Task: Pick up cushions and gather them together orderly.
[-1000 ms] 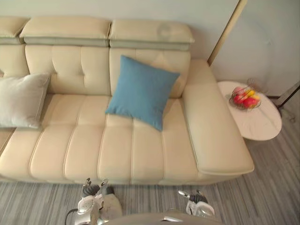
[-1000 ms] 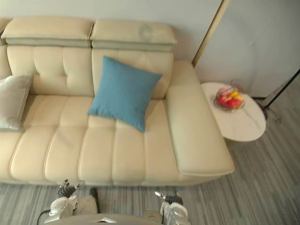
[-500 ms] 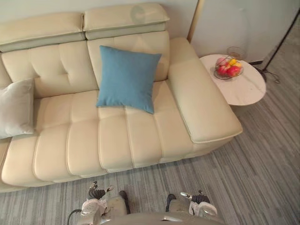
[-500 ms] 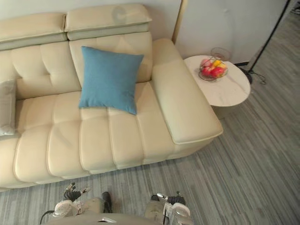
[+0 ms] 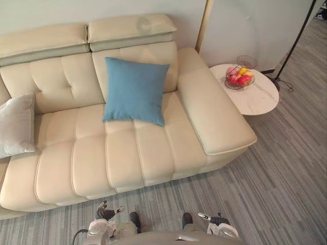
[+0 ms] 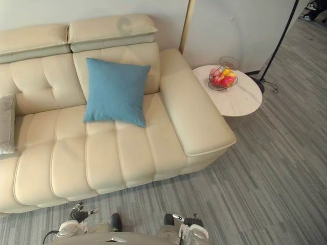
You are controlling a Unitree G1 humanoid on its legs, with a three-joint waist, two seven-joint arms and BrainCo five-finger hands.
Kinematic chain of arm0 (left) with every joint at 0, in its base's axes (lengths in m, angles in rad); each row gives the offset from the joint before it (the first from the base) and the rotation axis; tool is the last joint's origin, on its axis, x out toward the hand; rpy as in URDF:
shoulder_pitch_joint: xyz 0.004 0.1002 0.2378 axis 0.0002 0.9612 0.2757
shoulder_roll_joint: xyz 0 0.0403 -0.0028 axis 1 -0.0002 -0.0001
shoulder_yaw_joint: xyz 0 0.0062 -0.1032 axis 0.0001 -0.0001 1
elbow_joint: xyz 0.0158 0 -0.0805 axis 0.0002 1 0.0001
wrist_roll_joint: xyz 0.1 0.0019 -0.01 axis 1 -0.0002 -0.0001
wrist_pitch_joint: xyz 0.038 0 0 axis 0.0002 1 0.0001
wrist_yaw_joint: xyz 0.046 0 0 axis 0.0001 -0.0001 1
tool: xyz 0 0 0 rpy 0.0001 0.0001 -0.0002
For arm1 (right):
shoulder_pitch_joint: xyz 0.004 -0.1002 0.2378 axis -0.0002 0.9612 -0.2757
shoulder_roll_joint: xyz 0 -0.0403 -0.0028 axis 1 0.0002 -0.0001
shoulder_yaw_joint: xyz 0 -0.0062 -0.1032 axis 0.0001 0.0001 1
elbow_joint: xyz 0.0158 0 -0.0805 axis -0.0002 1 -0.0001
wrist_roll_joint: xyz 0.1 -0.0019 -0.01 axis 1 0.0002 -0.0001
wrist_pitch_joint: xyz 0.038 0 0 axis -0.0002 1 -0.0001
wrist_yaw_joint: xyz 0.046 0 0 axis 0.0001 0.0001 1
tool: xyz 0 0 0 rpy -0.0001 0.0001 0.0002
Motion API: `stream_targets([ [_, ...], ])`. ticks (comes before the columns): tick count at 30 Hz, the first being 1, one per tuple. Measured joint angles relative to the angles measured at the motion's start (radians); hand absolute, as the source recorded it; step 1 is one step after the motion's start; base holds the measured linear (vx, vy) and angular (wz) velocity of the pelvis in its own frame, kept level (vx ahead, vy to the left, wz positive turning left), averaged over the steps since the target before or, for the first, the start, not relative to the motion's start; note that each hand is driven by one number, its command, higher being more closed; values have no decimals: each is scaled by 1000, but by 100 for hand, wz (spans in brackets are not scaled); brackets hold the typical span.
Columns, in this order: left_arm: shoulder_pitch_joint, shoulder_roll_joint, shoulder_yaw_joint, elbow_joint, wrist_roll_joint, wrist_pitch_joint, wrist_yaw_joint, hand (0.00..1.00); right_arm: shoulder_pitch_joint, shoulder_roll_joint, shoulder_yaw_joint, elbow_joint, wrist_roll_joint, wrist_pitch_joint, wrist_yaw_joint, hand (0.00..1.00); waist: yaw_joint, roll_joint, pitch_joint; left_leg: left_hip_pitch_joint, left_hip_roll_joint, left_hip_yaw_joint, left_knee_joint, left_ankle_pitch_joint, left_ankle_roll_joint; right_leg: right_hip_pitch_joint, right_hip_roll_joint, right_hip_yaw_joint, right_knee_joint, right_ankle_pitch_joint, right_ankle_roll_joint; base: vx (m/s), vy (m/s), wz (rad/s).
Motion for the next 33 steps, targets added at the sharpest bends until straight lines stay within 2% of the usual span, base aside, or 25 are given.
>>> stream_targets([
  [4, 1, -3, 16, 5, 16, 3, 0, 0, 10, 19, 0, -11, 0, -1, 0, 0, 6, -15, -12, 29, -4, 0, -33, -4, 7, -5, 10, 27, -3, 4, -30, -50, -3, -28],
  [10, -3, -14, 35, 27, 20, 3, 0, 0, 23, 22, 0, -10, -1, -1, 0, 0, 9, -15, -26, 53, -2, -8, -44, 2, -1, 14, 17, 25, -10, 4, -30, 36, -15, -4],
  [14, -4, -14, 35, 37, 23, 3, 0, 0, 26, 23, 1, -9, -38, -1, 0, 0, 10, -15, -37, 69, -4, -15, -59, 7, 8, 34, 17, 16, -24, 10, -20, 60, -8, 3],
  [21, -7, -6, 33, 48, 23, 3, -1, 0, 21, 21, 5, 1, -39, 0, 0, 0, 11, -11, -37, 101, -3, -20, -72, 8, 10, 63, 21, 10, -30, 9, -20, 18, -15, 0],
  [25, -11, -5, 33, 53, 24, 3, -11, 0, 21, 19, 6, 0, -39, 0, -1, 0, 10, -10, -36, 102, -1, 19, -74, -4, -2, 38, 24, 45, -25, 13, -14, -69, -15, -30],
  [28, -26, -5, 34, 52, 40, 3, -13, 0, 19, 19, 7, -9, -39, 0, -1, 0, 8, -14, -31, 89, 5, 83, -43, -41, 0, -21, 40, 127, -10, 18, -14, -86, -8, -79],
  [30, -31, -4, 32, 52, 41, 4, -13, 0, 15, 21, 10, -37, -37, 1, -2, 0, 6, -15, -27, 55, 22, 134, 29, -93, -1, -79, 64, 186, 11, 30, -30, -56, -8, -127],
  [31, -33, -4, 25, 52, 41, 5, -13, 0, 4, 19, 11, -42, -37, 1, -3, 0, -2, -12, -20, 40, 43, 185, 55, -114, -4, -105, 69, 163, 4, 44, -64, -75, -36, -157],
  [32, -40, -5, 13, 53, 42, 9, -11, 0, -11, 17, 11, -40, -35, 2, -8, 0, -11, 12, -3, 23, 86, 264, 66, -117, -11, -141, 57, -3, 21, 36, -161, -68, -34, -154],
  [33, -42, -4, 12, 52, 41, 11, -11, 0, -18, 18, 11, -39, -34, 3, -9, 0, -9, 16, 0, 25, 105, 297, 67, -110, -9, -165, 50, -94, 50, 32, -167, 15, -55, -186],
])
